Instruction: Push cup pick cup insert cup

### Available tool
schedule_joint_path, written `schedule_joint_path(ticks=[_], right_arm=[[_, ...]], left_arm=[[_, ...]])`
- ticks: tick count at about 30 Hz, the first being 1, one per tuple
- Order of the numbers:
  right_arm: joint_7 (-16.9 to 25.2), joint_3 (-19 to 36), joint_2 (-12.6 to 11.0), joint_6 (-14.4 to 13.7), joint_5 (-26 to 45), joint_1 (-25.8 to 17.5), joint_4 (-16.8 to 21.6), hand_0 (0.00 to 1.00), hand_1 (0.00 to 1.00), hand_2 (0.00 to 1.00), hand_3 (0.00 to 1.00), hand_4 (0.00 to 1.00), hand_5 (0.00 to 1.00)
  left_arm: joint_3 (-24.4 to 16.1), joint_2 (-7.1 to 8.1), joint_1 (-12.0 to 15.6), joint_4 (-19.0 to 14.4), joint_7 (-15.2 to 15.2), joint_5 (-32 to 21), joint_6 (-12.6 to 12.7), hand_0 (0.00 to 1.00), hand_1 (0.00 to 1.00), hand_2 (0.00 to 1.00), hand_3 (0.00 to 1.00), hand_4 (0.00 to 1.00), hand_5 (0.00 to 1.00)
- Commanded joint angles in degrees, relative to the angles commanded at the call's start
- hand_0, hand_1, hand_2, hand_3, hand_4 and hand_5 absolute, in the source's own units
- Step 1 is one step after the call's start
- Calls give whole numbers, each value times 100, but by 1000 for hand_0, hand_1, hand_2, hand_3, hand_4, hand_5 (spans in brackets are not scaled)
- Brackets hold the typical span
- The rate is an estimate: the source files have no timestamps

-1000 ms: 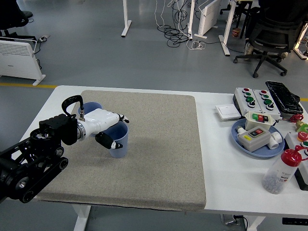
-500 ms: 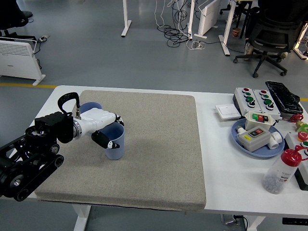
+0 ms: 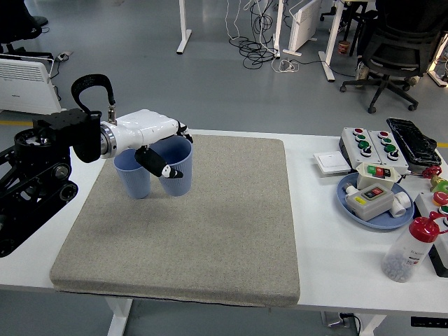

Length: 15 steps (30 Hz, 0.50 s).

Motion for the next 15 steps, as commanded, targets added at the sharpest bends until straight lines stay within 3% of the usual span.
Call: schedule_joint_path(ticks=[5,15], right_arm=[[3,-3,-1,-6,14,-15,2,704,641,652,583,78,459],[-28,45,20,-14,-55,-75,3,705,641,650,583,78,455]], left_arm=[[-39,12,-290,485,-117,224,71,397,545,657,533,555,93],[-253,-311,-396,1991,-391,728,339,413,551,666,538,555,80]])
